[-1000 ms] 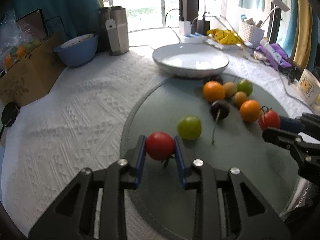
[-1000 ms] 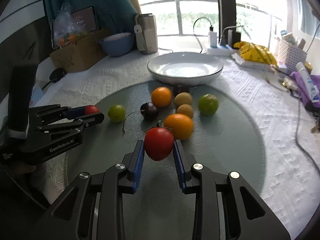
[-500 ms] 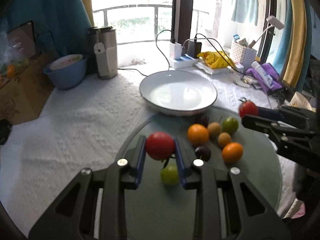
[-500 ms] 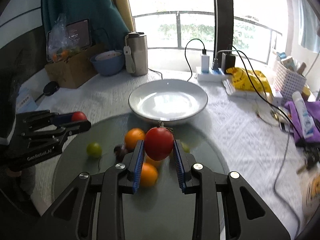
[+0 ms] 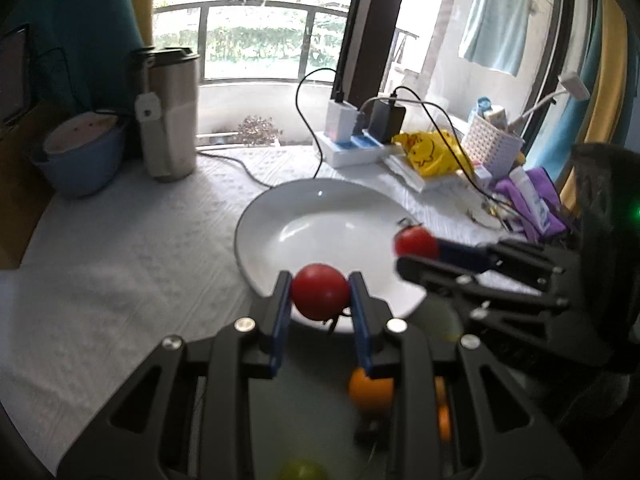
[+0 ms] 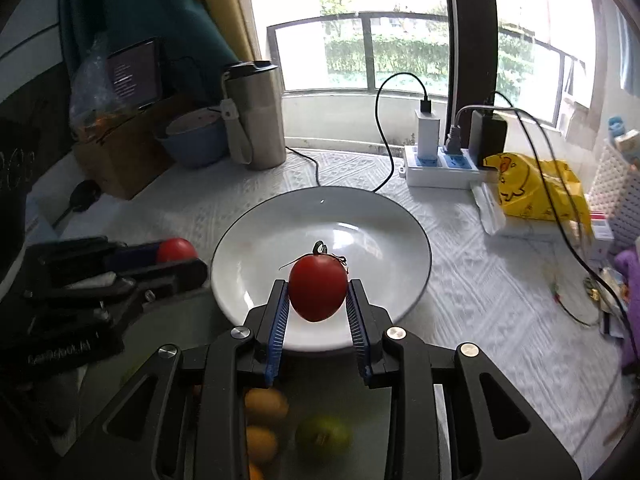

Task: Organize fruits
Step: 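Carry both red tomatoes onto the white plate and open both tools, then grasp the green fruit with the left tool while the right tool grasps an orange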

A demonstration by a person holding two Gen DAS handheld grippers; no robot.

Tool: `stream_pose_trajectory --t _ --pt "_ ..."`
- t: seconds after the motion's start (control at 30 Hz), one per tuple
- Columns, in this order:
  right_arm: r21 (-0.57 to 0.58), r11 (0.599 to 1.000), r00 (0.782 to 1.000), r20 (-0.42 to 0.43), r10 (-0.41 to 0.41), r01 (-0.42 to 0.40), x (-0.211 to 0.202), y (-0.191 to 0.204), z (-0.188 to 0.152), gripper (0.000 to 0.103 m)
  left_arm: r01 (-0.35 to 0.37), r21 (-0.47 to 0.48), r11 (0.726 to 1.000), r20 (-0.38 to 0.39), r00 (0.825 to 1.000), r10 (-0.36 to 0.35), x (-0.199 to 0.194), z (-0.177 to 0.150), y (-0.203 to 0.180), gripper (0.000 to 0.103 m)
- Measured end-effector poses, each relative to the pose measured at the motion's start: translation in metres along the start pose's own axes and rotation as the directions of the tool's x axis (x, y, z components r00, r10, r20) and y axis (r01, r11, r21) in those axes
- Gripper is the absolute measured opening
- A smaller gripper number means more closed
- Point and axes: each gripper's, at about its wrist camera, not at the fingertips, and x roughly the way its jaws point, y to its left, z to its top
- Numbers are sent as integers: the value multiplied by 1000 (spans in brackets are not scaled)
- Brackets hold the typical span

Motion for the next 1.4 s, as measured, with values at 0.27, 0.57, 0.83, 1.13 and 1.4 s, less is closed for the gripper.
stream_pose_trajectory --t 0.27,0.57,0.83,1.13,1.4 --pt "66 997 998 -50 -34 37 28 -22 10 31 5 -24 1000 -80 997 -7 41 17 4 29" --pt "106 993 996 -79 -50 58 37 -26 6 31 -35 -56 998 -131 991 28 59 18 9 31" --pt "103 991 996 -38 -86 90 14 -22 8 35 -24 -69 997 -68 998 19 34 24 9 47" --pt "105 989 994 4 -109 108 -25 -14 -5 35 -24 -71 997 -9 1000 23 -9 14 10 47" --pt "115 987 993 33 -113 109 -56 -3 -27 35 -18 -41 999 36 999 20 -43 -4 1 48"
